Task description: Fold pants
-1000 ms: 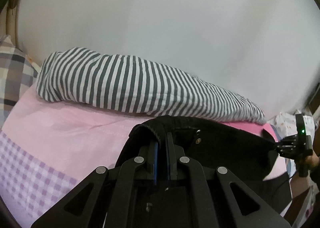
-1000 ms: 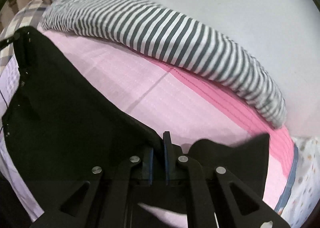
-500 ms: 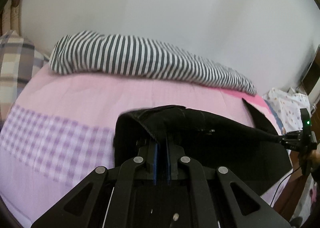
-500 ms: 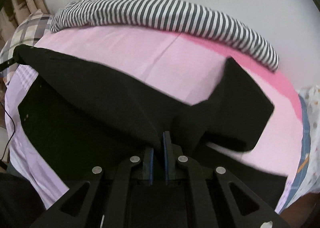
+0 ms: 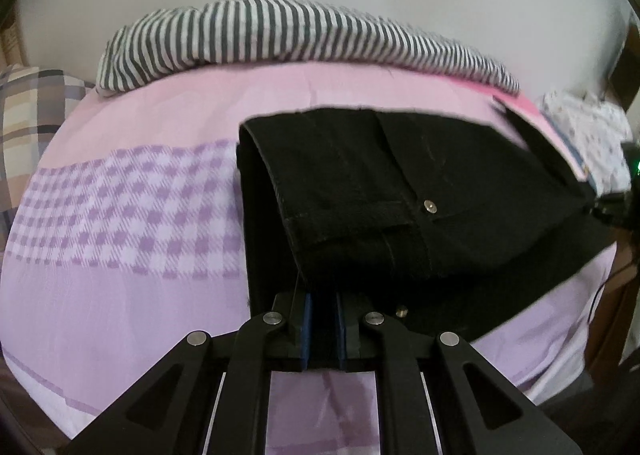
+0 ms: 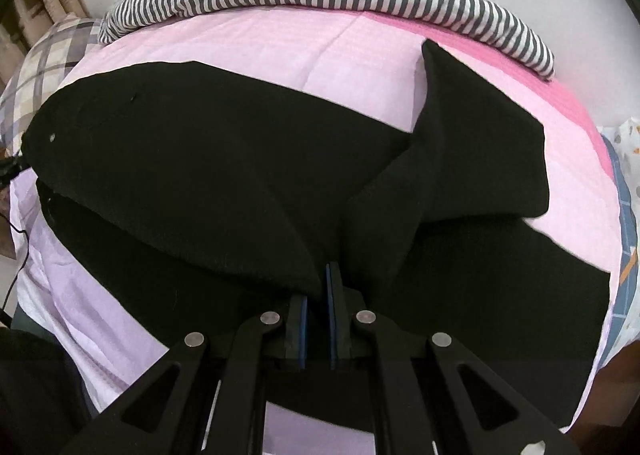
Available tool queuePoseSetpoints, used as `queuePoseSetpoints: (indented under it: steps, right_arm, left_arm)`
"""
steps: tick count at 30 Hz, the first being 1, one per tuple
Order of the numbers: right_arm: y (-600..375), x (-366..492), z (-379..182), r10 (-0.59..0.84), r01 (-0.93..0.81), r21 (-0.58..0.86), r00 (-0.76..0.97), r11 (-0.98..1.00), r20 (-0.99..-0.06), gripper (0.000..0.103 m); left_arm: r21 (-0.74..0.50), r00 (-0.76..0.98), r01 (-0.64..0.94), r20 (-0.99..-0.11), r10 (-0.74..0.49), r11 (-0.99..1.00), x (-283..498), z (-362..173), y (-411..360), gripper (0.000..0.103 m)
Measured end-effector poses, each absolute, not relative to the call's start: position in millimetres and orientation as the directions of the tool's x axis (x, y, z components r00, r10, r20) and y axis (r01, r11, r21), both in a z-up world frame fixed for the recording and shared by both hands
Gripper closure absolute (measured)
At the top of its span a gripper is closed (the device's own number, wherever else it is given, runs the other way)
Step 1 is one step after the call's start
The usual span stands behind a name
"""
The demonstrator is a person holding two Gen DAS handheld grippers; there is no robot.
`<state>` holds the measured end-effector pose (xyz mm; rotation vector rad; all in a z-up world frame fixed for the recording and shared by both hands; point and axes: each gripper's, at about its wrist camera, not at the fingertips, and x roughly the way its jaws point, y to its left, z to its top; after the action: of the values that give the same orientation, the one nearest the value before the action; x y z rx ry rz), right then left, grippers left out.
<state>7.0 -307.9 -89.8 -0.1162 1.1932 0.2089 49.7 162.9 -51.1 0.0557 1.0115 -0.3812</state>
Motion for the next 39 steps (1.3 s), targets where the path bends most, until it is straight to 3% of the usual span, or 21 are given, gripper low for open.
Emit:
queuePoseSetpoints:
  steps: [9, 13, 15, 17, 19, 29, 39]
  right_arm:
    - [-300, 1, -101, 0.058, -0.212, -0.021, 0.362, 0.977, -0.931, 0.091]
    - [-297, -1, -101, 0.063, -0.204, -0.015, 0.369, 0.979, -0.927, 0.082]
    - [-296, -2, -102, 0.065, -0.199, -0.01, 0.37, 0.98, -0.927, 0.078]
    - [-294, -4, -101, 0.07, -0.198, -0.007, 0.377, 0.98, -0.923, 0.072]
    - [-292, -6, -99, 0.068, -0.199, -0.011, 0.388, 0.98, -0.919, 0.068]
    - [-292, -20, -69, 0.125, -0.165, 0.051, 0.472, 0.985, -0.873, 0.054]
    - [-295, -30, -47, 0.178, -0.129, 0.127, 0.547, 0.983, -0.818, 0.05]
  left_arm:
    - [-0.084, 0.412, 0.335, -0.882, -0.226, 0.938, 46, -70, 156, 0.09]
    - [-0.117, 0.377, 0.308, -0.896, -0.234, 0.944, 47, -67, 161, 0.084]
    - [-0.135, 0.367, 0.287, -0.899, -0.239, 0.948, 45, -64, 165, 0.078]
    - [-0.142, 0.365, 0.254, -0.902, -0.231, 0.957, 42, -61, 172, 0.06]
    - [-0.146, 0.375, 0.212, -0.901, -0.218, 0.966, 36, -56, 181, 0.051]
    - [-0.549, 0.37, -0.043, -0.785, -0.497, 0.835, 22, -42, 208, 0.051]
    - [-0.64, 0.365, -0.198, -0.751, -0.55, 0.742, 29, -70, 202, 0.051]
